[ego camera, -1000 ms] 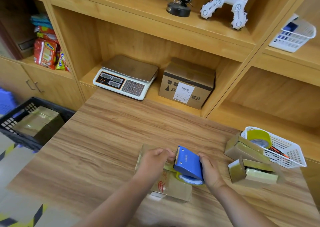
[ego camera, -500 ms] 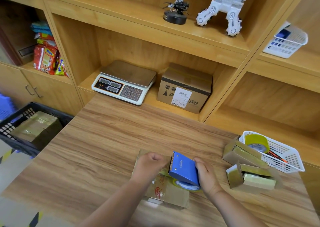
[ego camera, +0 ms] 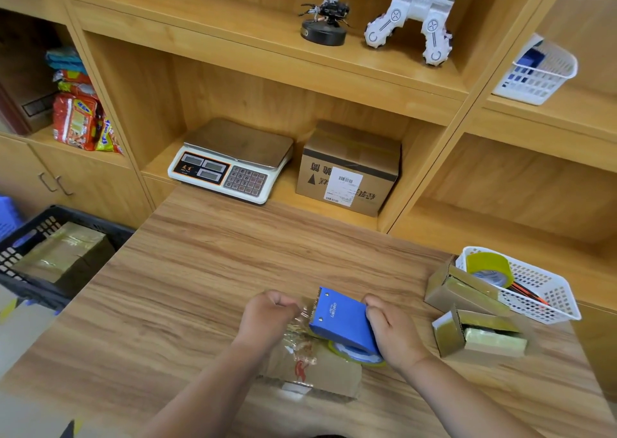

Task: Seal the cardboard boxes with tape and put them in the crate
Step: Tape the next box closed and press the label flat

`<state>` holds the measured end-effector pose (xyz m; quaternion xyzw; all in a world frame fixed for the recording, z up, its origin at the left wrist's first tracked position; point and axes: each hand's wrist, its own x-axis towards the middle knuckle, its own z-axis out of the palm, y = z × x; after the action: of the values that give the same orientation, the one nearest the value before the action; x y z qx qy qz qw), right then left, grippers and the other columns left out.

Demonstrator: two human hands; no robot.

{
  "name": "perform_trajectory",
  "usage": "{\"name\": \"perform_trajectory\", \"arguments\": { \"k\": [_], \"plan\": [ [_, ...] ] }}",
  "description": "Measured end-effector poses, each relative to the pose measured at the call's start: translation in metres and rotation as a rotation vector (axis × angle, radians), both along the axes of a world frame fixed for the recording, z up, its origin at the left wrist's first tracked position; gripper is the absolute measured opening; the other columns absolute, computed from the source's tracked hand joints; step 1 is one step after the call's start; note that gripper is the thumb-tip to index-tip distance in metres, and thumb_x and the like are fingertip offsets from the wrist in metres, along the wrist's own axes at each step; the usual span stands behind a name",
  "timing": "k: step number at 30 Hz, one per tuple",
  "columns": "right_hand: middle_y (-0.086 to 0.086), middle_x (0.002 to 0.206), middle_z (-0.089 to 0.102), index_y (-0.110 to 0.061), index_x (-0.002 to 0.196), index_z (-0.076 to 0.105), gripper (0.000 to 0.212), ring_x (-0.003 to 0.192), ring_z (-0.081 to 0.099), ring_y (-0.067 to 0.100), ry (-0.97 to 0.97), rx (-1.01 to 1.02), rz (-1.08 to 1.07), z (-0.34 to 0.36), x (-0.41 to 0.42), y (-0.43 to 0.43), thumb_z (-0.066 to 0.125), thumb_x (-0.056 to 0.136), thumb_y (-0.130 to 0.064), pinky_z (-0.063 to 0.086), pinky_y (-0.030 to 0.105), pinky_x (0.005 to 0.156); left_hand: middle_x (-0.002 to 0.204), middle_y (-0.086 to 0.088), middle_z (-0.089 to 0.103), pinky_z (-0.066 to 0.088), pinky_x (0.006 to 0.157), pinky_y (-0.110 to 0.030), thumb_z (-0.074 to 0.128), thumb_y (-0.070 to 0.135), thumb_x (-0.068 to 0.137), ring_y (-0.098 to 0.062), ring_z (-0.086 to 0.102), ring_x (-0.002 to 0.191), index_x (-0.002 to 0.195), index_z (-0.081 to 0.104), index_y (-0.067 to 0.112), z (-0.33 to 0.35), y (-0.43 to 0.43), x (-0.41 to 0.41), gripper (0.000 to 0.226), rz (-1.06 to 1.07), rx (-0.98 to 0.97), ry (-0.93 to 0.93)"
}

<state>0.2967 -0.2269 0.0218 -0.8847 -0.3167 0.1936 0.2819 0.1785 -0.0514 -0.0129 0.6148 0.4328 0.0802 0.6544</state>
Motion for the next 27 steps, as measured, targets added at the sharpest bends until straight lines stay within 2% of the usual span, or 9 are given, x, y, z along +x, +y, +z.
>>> {"name": "perform_trajectory", "arguments": {
  "k": [4,8,12,15,18,19,21,23,27],
  "plan": [
    [-0.001,0.058,0.039,-0.026,0.062,0.03,0.02,0.066,0.043,0.023,-0.09,-0.078,0.092,0.008,0.003,-0.001,0.021,0.079,-0.03,0.027,0.035,0.06,0.063,0.009,0.07,0.042,0.061,-0.017,0.07,0.005,0.078,-0.002,0.062,0.067,0.065,0.069,0.015,0.0,0.005,-0.001,0.016,-0.018,-0.021,-0.026],
    [0.001,0.066,0.045,-0.026,0.065,0.029,0.026,0.078,0.044,0.025,-0.227,-0.212,0.15,0.008,0.008,-0.008,0.019,0.089,-0.027,0.026,0.018,0.059,0.062,0.007,0.07,0.044,0.064,-0.021,0.072,0.004,0.077,-0.009,0.064,0.07,0.066,0.07,0.013,0.001,0.027,-0.01,0.015,0.017,0.035,-0.035],
    [0.008,0.073,0.053,-0.02,0.071,0.036,0.027,0.082,0.044,0.026,-0.242,-0.306,0.134,0.01,0.011,-0.013,0.03,0.097,-0.015,0.028,0.034,0.067,0.069,0.003,0.072,0.046,0.075,-0.026,0.07,-0.002,0.075,-0.014,0.065,0.078,0.057,0.069,0.014,-0.004,0.055,-0.018,0.024,0.009,0.03,-0.019],
    [0.004,0.07,0.052,-0.022,0.071,0.033,0.027,0.081,0.045,0.026,-0.313,-0.373,0.185,0.013,0.005,-0.003,0.029,0.097,-0.016,0.018,0.031,0.062,0.061,0.005,0.07,0.044,0.07,-0.023,0.07,-0.004,0.076,-0.01,0.063,0.071,0.049,0.067,0.016,-0.012,0.064,-0.019,0.034,0.001,0.016,0.015],
    [-0.005,0.059,0.04,-0.022,0.073,0.034,0.024,0.07,0.039,0.021,-0.398,-0.408,0.214,0.017,-0.004,0.01,0.023,0.094,-0.022,0.02,0.021,0.055,0.056,0.004,0.068,0.044,0.067,-0.023,0.068,-0.005,0.077,-0.014,0.062,0.07,0.055,0.066,0.014,-0.022,0.068,-0.024,0.029,0.031,0.011,0.045],
    [-0.005,0.059,0.041,-0.024,0.073,0.034,0.025,0.063,0.036,0.02,-0.443,-0.419,0.232,0.017,-0.006,0.014,0.017,0.091,-0.025,0.019,0.023,0.057,0.059,0.002,0.069,0.045,0.069,-0.024,0.068,-0.005,0.077,-0.016,0.062,0.071,0.056,0.066,0.013,-0.026,0.07,-0.027,0.027,0.032,0.01,0.049],
    [-0.003,0.066,0.056,-0.024,0.074,0.035,0.026,0.055,0.032,0.021,-0.522,-0.429,0.274,0.013,-0.009,0.021,0.01,0.08,-0.028,0.018,0.026,0.067,0.065,-0.004,0.068,0.045,0.071,-0.024,0.066,-0.008,0.076,-0.019,0.061,0.075,0.057,0.065,0.009,-0.031,0.072,-0.032,0.026,0.036,-0.003,0.047],
    [0.002,0.076,0.065,-0.023,0.079,0.038,0.028,0.058,0.036,0.026,-0.568,-0.448,0.288,0.005,-0.011,0.027,0.01,0.078,-0.028,0.018,0.029,0.071,0.068,-0.009,0.066,0.044,0.069,-0.022,0.065,-0.009,0.078,-0.02,0.059,0.075,0.058,0.064,0.008,-0.036,0.073,-0.036,0.026,0.058,-0.022,0.041],
    [0.002,0.077,0.068,-0.025,0.08,0.037,0.034,0.068,0.057,0.028,-0.651,-0.457,0.3,-0.009,-0.013,0.035,0.003,0.077,-0.029,0.023,0.032,0.077,0.069,-0.011,0.063,0.043,0.059,-0.018,0.067,-0.005,0.08,-0.018,0.055,0.068,0.061,0.064,0.005,-0.044,0.073,-0.043,0.022,0.108,-0.064,0.026]
  ]
}}
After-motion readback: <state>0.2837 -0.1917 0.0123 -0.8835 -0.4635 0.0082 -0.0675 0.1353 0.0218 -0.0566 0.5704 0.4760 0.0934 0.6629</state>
